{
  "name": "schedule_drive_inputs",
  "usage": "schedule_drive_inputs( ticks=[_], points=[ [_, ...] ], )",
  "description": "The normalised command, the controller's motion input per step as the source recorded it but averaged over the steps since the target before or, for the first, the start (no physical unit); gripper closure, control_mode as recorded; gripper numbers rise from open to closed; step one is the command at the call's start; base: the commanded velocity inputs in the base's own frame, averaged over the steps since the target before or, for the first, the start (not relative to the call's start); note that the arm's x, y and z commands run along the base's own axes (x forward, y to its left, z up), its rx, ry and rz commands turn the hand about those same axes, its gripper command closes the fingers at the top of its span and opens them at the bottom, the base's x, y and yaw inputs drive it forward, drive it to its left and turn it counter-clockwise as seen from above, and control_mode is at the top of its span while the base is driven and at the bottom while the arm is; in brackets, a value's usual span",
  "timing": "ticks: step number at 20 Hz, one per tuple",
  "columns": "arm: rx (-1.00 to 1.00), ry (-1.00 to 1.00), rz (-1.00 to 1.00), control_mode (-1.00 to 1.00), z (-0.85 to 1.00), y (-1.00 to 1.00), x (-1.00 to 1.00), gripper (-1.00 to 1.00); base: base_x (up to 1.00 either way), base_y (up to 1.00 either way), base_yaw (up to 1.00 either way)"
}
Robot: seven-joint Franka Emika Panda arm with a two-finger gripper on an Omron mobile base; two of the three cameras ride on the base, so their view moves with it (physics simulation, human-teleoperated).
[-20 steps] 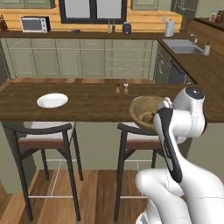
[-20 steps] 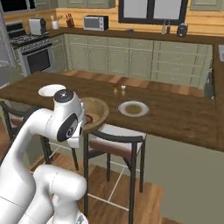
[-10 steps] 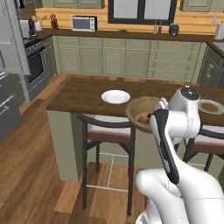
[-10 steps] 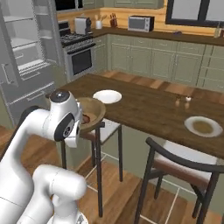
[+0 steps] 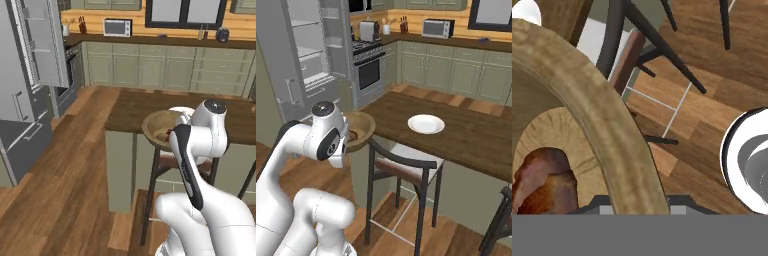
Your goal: Pick the chicken drumstick and sweet potato from their plates and place them in the bowl. Then put the bowl in the fridge.
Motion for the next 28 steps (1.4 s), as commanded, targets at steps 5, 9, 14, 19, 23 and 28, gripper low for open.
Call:
schedule_drive_inputs(
  ticks=[5, 9, 14, 19, 23, 28],
  points=[
    [0.00, 0.00, 0.00, 1.00, 0.00, 0.00, 0.00, 1.00, 0.52, 1.00, 0.00],
    [0.00, 0.00, 0.00, 1.00, 0.00, 0.00, 0.00, 1.00, 0.66, 1.00, -0.13],
    [0.00, 0.00, 0.00, 1.00, 0.00, 0.00, 0.00, 1.00, 0.97, 0.98, -0.45],
    [0.00, 0.00, 0.00, 1.00, 0.00, 0.00, 0.00, 1.00, 0.51, 1.00, -0.50],
    [0.00, 0.00, 0.00, 1.00, 0.00, 0.00, 0.00, 1.00, 0.35, 0.90, -0.40],
    [0.00, 0.00, 0.00, 1.00, 0.00, 0.00, 0.00, 1.00, 0.76, 0.16, -0.04]
  ],
)
